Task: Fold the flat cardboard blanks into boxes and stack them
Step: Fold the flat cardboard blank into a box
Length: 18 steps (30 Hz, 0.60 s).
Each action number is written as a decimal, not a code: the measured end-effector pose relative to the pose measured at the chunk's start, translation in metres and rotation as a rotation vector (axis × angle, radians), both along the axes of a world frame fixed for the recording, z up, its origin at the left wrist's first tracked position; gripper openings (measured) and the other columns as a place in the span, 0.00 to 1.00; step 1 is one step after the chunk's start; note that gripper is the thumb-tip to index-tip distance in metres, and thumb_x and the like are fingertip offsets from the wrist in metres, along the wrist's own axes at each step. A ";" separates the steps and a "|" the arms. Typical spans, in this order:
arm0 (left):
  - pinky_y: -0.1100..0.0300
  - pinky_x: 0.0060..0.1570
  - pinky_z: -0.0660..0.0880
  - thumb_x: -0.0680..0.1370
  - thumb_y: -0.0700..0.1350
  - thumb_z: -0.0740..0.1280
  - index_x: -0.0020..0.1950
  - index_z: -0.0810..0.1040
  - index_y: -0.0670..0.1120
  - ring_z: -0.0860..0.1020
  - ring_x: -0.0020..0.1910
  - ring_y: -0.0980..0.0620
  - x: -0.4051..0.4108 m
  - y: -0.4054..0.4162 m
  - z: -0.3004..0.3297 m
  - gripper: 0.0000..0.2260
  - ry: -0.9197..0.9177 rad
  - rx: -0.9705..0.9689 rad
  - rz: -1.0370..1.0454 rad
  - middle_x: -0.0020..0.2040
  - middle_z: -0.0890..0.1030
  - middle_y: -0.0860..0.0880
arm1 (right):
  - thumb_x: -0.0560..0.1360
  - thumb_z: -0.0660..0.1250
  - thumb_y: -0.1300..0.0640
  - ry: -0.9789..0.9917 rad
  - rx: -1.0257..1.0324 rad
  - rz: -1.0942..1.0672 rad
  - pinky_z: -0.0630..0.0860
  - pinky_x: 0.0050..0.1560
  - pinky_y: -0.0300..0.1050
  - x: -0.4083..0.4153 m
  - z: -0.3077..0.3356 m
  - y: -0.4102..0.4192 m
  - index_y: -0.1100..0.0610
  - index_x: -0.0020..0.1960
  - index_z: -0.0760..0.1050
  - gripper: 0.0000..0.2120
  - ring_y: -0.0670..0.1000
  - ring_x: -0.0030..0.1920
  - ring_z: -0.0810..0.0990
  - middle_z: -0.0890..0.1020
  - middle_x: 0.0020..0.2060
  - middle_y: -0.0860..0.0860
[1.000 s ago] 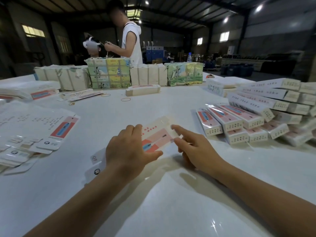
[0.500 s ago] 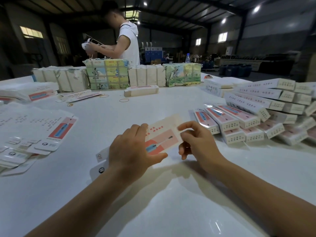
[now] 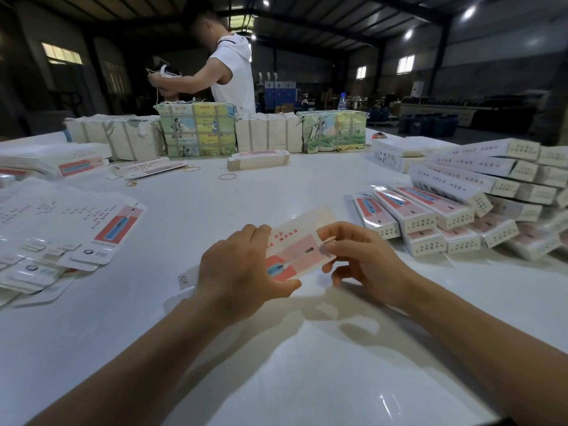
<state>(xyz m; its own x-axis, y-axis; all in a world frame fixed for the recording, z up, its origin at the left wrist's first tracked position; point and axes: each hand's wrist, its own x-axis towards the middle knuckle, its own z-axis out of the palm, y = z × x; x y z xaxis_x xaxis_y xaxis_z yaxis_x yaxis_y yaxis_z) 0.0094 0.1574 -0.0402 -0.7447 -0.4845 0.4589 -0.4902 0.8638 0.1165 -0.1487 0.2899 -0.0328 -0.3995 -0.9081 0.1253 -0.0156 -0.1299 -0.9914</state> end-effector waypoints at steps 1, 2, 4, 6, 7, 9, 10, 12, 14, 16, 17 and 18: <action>0.67 0.33 0.69 0.63 0.70 0.62 0.65 0.68 0.54 0.72 0.38 0.54 0.000 -0.001 0.002 0.35 0.011 0.050 -0.013 0.54 0.75 0.55 | 0.68 0.68 0.61 -0.041 -0.014 0.043 0.76 0.31 0.42 -0.001 0.000 0.000 0.54 0.45 0.81 0.07 0.52 0.35 0.78 0.83 0.42 0.55; 0.65 0.33 0.72 0.64 0.69 0.64 0.63 0.69 0.54 0.73 0.38 0.55 0.001 -0.003 0.005 0.32 0.039 0.097 -0.022 0.54 0.76 0.55 | 0.68 0.68 0.61 -0.104 -0.025 0.089 0.76 0.30 0.43 0.000 -0.001 0.000 0.54 0.47 0.81 0.09 0.52 0.35 0.78 0.82 0.42 0.55; 0.59 0.37 0.76 0.68 0.65 0.69 0.58 0.72 0.54 0.74 0.39 0.54 0.003 -0.007 0.010 0.24 0.084 0.120 -0.012 0.52 0.78 0.55 | 0.66 0.69 0.62 -0.211 -0.015 0.140 0.76 0.29 0.44 0.003 -0.005 -0.003 0.55 0.47 0.82 0.10 0.52 0.34 0.78 0.79 0.39 0.54; 0.59 0.37 0.75 0.69 0.64 0.69 0.57 0.72 0.53 0.75 0.39 0.53 0.005 -0.010 0.012 0.23 0.062 0.109 -0.006 0.53 0.79 0.55 | 0.66 0.69 0.63 -0.220 0.011 0.135 0.76 0.29 0.45 0.007 -0.007 -0.005 0.56 0.46 0.82 0.10 0.52 0.33 0.78 0.78 0.39 0.54; 0.59 0.38 0.76 0.68 0.65 0.69 0.58 0.72 0.53 0.75 0.40 0.53 0.005 -0.011 0.013 0.24 0.044 0.128 -0.021 0.53 0.79 0.54 | 0.67 0.69 0.63 -0.170 0.016 0.114 0.75 0.30 0.45 0.008 -0.008 -0.005 0.57 0.47 0.81 0.09 0.52 0.33 0.78 0.78 0.39 0.54; 0.56 0.41 0.78 0.66 0.68 0.68 0.59 0.73 0.53 0.76 0.42 0.52 0.006 -0.013 0.015 0.28 0.015 0.204 -0.066 0.54 0.79 0.54 | 0.72 0.69 0.63 0.078 0.019 0.028 0.75 0.32 0.44 0.010 -0.009 -0.004 0.55 0.48 0.81 0.07 0.50 0.34 0.77 0.80 0.38 0.51; 0.54 0.43 0.78 0.64 0.69 0.66 0.60 0.73 0.53 0.77 0.42 0.52 0.007 -0.013 0.017 0.30 0.008 0.248 -0.087 0.55 0.79 0.54 | 0.74 0.68 0.62 0.221 0.016 -0.039 0.75 0.33 0.42 0.012 -0.009 -0.003 0.53 0.50 0.80 0.07 0.49 0.34 0.78 0.81 0.37 0.48; 0.53 0.44 0.79 0.61 0.69 0.62 0.60 0.73 0.54 0.78 0.43 0.53 0.009 -0.013 0.019 0.32 0.015 0.321 -0.116 0.55 0.79 0.55 | 0.75 0.68 0.60 0.413 -0.024 -0.227 0.74 0.32 0.39 0.015 -0.011 -0.005 0.48 0.51 0.76 0.08 0.46 0.31 0.77 0.81 0.34 0.46; 0.54 0.44 0.80 0.61 0.69 0.61 0.60 0.73 0.55 0.79 0.43 0.54 0.010 -0.013 0.017 0.31 0.027 0.362 -0.117 0.55 0.78 0.56 | 0.74 0.70 0.58 0.477 -0.090 -0.464 0.73 0.30 0.37 0.016 -0.013 -0.006 0.46 0.50 0.72 0.11 0.45 0.29 0.75 0.78 0.30 0.48; 0.54 0.45 0.80 0.62 0.70 0.59 0.59 0.73 0.55 0.79 0.43 0.55 0.010 -0.014 0.015 0.31 0.031 0.368 -0.096 0.54 0.78 0.57 | 0.73 0.71 0.59 0.438 -0.144 -0.613 0.72 0.29 0.36 0.015 -0.013 -0.006 0.46 0.46 0.72 0.10 0.45 0.28 0.74 0.76 0.29 0.48; 0.54 0.45 0.80 0.62 0.70 0.59 0.59 0.73 0.55 0.79 0.43 0.55 0.009 -0.015 0.014 0.31 0.028 0.366 -0.085 0.53 0.78 0.57 | 0.74 0.70 0.60 0.430 -0.155 -0.611 0.72 0.30 0.35 0.015 -0.012 -0.005 0.47 0.44 0.74 0.09 0.44 0.29 0.74 0.77 0.29 0.48; 0.55 0.45 0.80 0.62 0.71 0.59 0.59 0.73 0.55 0.78 0.43 0.55 0.008 -0.015 0.012 0.32 0.023 0.361 -0.077 0.53 0.78 0.57 | 0.74 0.69 0.62 0.445 -0.152 -0.578 0.73 0.31 0.34 0.017 -0.013 -0.005 0.47 0.43 0.76 0.10 0.42 0.30 0.76 0.79 0.31 0.46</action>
<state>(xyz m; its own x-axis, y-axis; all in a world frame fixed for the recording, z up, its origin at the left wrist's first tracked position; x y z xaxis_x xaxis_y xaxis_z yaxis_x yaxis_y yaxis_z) 0.0176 0.1425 -0.0281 -0.7766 -0.5616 0.2854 -0.4194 0.7990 0.4310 -0.1313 0.2847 -0.0454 -0.6902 -0.5285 0.4943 -0.5186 -0.1151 -0.8472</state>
